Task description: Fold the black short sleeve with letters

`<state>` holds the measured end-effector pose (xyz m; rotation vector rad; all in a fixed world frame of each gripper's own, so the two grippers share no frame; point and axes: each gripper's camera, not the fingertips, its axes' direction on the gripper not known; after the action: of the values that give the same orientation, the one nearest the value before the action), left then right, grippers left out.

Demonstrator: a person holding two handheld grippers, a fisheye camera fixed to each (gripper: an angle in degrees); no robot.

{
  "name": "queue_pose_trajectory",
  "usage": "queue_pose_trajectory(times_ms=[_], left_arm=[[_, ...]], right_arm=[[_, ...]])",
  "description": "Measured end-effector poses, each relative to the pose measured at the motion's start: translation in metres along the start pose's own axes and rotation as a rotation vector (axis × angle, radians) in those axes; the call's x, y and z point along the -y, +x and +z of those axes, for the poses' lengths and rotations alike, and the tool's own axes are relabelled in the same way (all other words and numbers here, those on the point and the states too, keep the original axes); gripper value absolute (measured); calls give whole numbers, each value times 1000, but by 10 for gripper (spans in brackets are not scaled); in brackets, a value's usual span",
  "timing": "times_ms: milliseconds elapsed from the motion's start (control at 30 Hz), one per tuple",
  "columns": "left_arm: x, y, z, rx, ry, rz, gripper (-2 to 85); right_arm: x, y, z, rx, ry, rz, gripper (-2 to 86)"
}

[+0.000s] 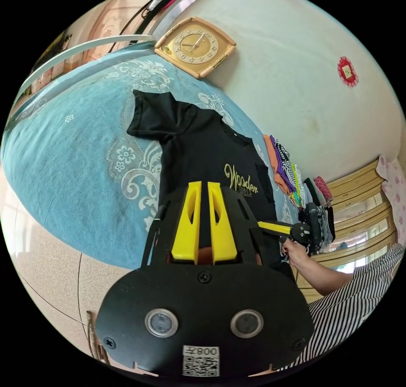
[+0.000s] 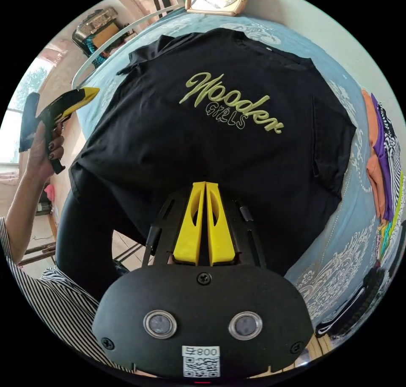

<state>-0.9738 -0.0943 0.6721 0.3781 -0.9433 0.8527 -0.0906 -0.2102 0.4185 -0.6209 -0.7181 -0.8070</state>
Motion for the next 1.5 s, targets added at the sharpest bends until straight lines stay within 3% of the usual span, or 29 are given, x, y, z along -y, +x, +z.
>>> queue_pose_trajectory(times_ms=[300,467,800,1100,1500], left_arm=[[25,-104,-81,-29,144,-197,72],[43,-165,-118,-28,194,-332,90],[49,-219,-169,-100,273,-361,43],[47,-243,-205,-133,327,-306,22],[53,-248,-230,-137,321,-263,18]], right_arm=[[66,-39,1,75,-46,43,2],[115,-53,-21,212,70,68,5],[318,-154,-41,282,239,-210,61],[484,-260,-10,214,188,-331,70],[586,-334,39,1,59,-376,62]])
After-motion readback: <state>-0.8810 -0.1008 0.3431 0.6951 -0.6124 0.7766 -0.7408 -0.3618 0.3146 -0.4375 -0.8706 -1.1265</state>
